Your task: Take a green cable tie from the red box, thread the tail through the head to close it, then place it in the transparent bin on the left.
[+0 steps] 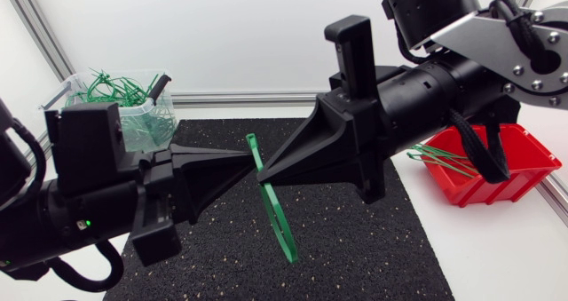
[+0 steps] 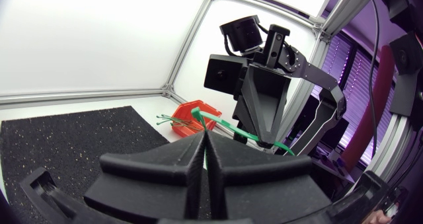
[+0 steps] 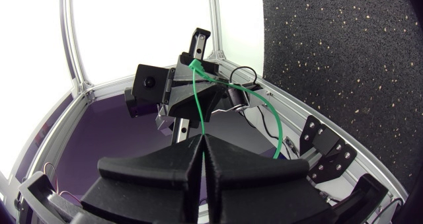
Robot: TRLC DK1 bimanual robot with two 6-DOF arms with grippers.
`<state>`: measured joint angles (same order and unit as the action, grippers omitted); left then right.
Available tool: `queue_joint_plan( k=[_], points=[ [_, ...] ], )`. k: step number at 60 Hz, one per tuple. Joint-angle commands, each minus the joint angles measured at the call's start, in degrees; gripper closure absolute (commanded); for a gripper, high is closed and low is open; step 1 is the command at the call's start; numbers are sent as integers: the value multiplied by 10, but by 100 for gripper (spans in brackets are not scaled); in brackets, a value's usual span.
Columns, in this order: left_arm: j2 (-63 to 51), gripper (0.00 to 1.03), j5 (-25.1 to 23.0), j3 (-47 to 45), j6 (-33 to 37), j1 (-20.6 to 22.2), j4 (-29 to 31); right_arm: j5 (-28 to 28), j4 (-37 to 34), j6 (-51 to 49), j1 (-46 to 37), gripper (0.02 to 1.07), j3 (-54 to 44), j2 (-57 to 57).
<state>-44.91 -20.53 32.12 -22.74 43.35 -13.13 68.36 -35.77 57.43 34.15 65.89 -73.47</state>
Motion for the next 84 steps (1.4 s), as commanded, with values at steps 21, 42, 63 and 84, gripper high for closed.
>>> queue_joint_plan(
  k=[21,42,63,84],
  points=[
    [8,100,66,-30,62,53,-36,-5,-15,29,0,101,42,10],
    [11,100,90,-17,62,53,-48,-6,-18,30,-5,101,25,-9],
    [37,100,108,-21,74,60,-51,-7,-15,28,-18,101,12,-40],
    [27,100,142,-35,104,113,-50,-6,-15,28,-28,101,33,-20]
  ],
)
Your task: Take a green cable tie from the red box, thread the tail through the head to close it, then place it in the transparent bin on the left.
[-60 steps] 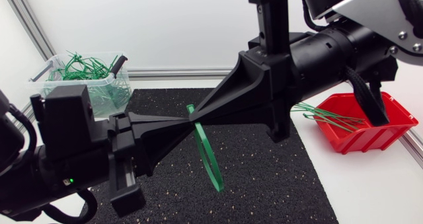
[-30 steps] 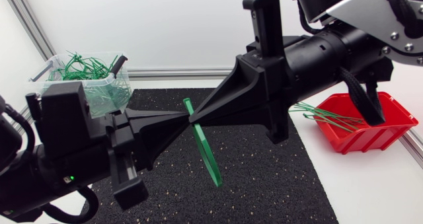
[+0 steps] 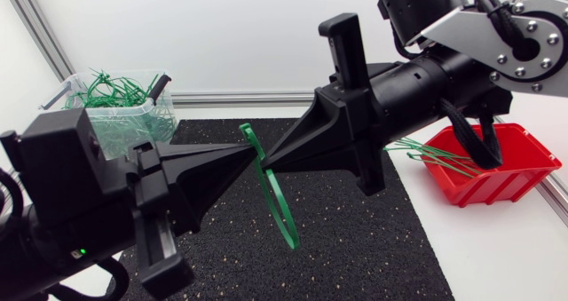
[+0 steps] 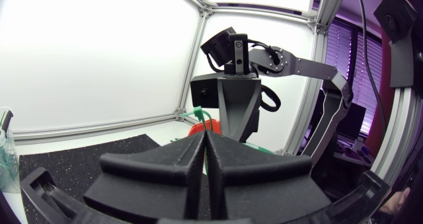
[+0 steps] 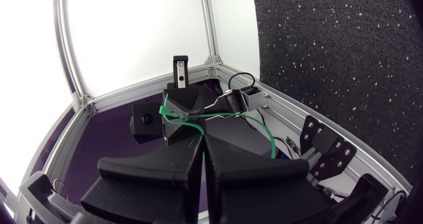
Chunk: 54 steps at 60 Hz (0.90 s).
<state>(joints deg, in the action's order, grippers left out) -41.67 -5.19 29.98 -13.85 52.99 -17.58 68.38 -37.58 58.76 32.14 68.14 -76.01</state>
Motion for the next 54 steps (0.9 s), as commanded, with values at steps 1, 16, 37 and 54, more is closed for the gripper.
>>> queue_joint_plan(
  k=[1,16,37,54],
  points=[
    [-6,100,-11,-13,15,18,-5,-7,3,14,-8,101,11,5],
    [-17,100,-9,-19,25,16,-11,-7,1,15,-4,101,20,30],
    [-1,100,8,-17,34,25,-11,-4,21,7,-14,101,-5,-30],
    [12,99,21,-20,44,23,-13,-4,24,6,-23,101,-14,-36]
  ],
)
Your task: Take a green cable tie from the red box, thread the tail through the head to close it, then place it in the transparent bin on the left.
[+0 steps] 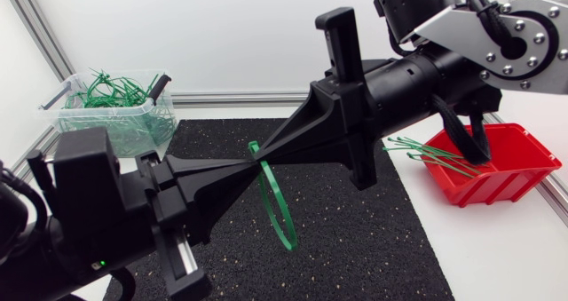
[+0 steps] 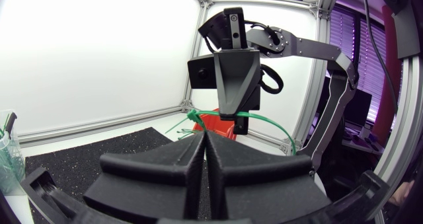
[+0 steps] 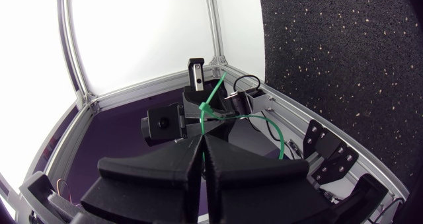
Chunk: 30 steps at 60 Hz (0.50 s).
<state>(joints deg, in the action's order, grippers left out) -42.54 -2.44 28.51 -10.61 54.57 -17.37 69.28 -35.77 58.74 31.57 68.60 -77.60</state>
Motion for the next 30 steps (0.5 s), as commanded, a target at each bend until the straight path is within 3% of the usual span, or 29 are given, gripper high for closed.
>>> queue_joint_plan(
  k=[1,30],
  points=[
    [20,99,-6,-6,12,8,-15,-13,6,6,-18,101,-19,-22],
    [33,99,9,-4,22,22,-7,-14,11,3,-27,101,-12,-56]
  ],
)
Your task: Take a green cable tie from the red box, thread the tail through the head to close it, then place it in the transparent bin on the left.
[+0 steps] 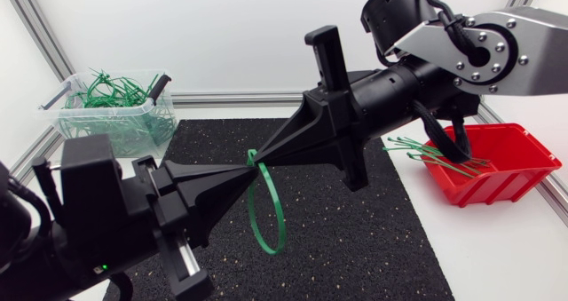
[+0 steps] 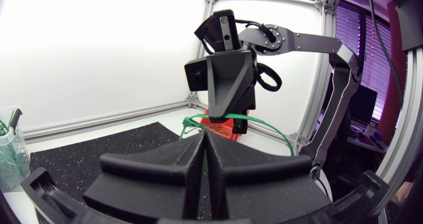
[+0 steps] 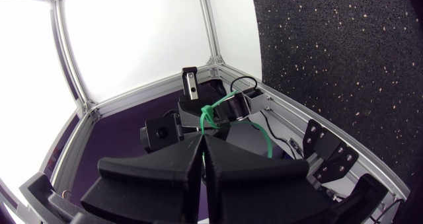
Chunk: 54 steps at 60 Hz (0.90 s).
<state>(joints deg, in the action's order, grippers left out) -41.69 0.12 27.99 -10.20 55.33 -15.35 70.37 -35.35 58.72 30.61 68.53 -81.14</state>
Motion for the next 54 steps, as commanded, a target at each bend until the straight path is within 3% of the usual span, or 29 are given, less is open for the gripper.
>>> queue_joint_plan(
  k=[1,17,22,29,41,54],
  points=[
    [24,98,-16,2,18,14,-28,-25,6,3,-17,101,-11,-21],
    [13,98,-21,6,18,7,-23,-25,7,3,-16,101,-25,11],
    [-1,98,-22,10,18,-2,-22,-25,7,3,-10,86,-31,28],
    [-10,98,-22,9,21,-2,-31,-25,5,3,-5,80,-33,42],
    [-35,95,-20,5,40,-19,-48,-25,8,3,12,51,-44,90],
    [-29,95,-12,-3,61,-29,-44,-25,24,2,-12,50,-64,110]
  ],
)
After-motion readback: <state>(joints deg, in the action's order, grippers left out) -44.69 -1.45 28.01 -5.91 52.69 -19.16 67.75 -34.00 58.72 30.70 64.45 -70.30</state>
